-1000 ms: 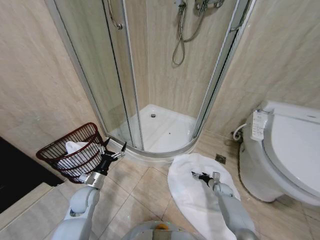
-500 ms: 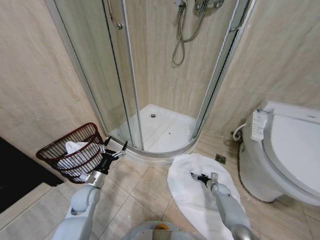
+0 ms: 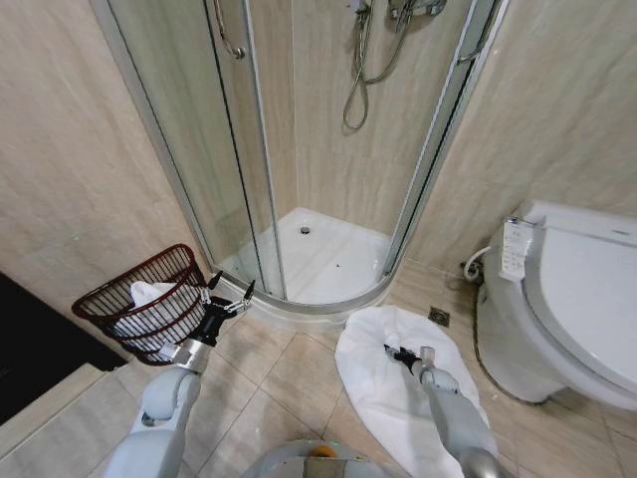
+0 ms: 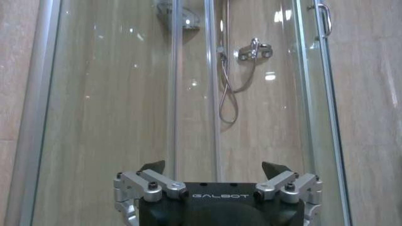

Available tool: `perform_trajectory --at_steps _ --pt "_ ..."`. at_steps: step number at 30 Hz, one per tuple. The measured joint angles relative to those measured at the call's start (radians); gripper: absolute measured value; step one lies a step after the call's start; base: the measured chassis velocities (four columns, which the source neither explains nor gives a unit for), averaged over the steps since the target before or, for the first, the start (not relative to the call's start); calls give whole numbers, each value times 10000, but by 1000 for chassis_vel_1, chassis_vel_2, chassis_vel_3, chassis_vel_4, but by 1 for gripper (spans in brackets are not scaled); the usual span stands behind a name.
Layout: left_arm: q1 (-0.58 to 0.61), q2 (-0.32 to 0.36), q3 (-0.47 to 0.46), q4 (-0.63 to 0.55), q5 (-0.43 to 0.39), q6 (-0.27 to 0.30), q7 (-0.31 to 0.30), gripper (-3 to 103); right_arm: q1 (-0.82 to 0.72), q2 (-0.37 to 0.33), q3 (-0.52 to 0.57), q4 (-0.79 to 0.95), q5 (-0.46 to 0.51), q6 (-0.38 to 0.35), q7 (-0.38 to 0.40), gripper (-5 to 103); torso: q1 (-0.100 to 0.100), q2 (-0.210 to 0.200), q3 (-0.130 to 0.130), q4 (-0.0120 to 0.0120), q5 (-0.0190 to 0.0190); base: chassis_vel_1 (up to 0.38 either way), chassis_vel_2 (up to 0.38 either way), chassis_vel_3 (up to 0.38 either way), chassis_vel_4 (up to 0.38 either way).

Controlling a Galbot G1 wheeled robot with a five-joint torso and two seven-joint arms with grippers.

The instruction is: Discard the used towel into the hamper.

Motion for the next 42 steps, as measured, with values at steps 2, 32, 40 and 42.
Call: perform_trajectory --at_steps 2,32,40,42 --pt "7 9 -12 0 -8 -7 2 100 51 24 47 -117 2 78 59 46 0 0 0 0 0 0 0 0 0" --pt "239 -232 30 -344 -107 -193 49 100 -4151 -89 527 8961 -13 1734 3720 4 0 0 -1 -5 -5 0 0 0 0" --pt "458 -411 16 -613 -223 -195 15 100 -5765 -295 987 13528 19 437 4438 4 0 1 -1 0 2 0 0 0 0" --pt "491 -457 15 -665 -255 -191 -11 100 -5948 -392 1181 14306 134 87 4525 4 0 1 0 0 -1 0 0 0 0"
